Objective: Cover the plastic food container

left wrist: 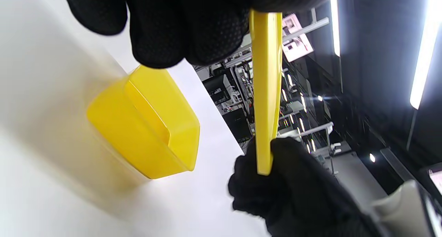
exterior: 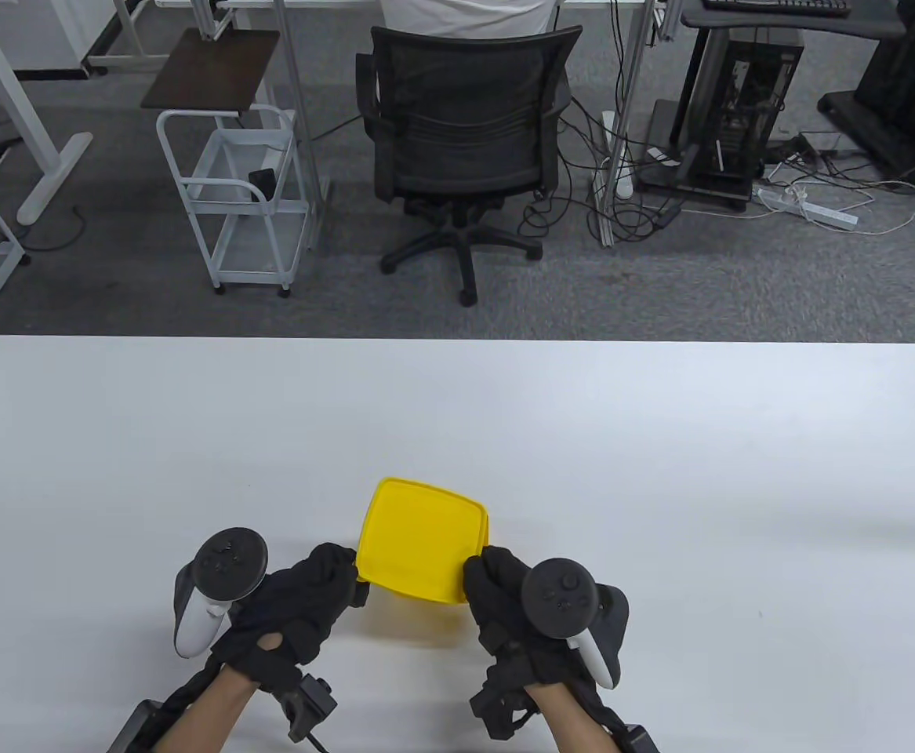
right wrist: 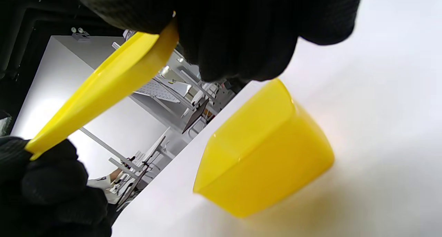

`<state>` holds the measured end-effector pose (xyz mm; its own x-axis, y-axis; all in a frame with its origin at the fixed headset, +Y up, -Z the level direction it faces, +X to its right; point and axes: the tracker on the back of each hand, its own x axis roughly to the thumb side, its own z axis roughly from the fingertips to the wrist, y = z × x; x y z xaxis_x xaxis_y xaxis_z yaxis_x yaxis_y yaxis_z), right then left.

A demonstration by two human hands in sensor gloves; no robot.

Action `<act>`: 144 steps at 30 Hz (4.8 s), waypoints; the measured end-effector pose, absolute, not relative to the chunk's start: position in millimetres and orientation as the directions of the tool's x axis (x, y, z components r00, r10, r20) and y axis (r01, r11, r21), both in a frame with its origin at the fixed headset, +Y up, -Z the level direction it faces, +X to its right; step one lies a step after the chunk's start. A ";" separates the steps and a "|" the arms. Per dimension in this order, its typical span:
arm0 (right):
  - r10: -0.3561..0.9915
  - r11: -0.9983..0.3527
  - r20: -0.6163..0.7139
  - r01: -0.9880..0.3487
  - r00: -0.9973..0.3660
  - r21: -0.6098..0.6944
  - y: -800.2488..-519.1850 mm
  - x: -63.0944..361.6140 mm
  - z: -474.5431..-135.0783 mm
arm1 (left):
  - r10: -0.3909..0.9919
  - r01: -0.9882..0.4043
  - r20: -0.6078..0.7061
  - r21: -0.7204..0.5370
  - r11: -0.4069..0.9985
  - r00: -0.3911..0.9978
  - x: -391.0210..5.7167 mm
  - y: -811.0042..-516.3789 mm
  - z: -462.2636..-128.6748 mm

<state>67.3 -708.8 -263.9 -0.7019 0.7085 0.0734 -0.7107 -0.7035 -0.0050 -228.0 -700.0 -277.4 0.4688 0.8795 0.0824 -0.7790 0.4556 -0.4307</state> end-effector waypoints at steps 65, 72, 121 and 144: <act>0.123 -0.992 -0.102 -0.125 -0.987 0.010 -743.9 47.9 -306.8 | 0.195 -0.148 0.112 -0.332 0.932 0.975 -223.5 -743.5 -288.4; 0.399 -0.907 -0.075 -0.405 -0.914 0.114 -751.3 80.9 -301.4 | 0.229 -0.274 -0.178 -0.299 0.914 0.957 -181.6 -743.5 -310.2; 0.264 -0.954 0.191 -0.285 -0.945 -0.089 -729.6 112.9 -269.3 | 0.153 -0.131 0.170 -0.139 0.982 0.973 -235.1 -716.2 -270.0; 0.178 -0.978 0.187 -0.153 -0.966 0.139 -770.2 113.3 -280.0 | 0.173 -0.120 0.163 -0.289 0.950 0.971 -251.5 -747.0 -284.3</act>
<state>113.3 -770.2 -280.0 -0.9663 0.1775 0.1865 -0.1529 -0.9784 0.1392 -251.5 -747.0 -284.3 0.9714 0.1727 0.1631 -0.1203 0.9496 -0.2893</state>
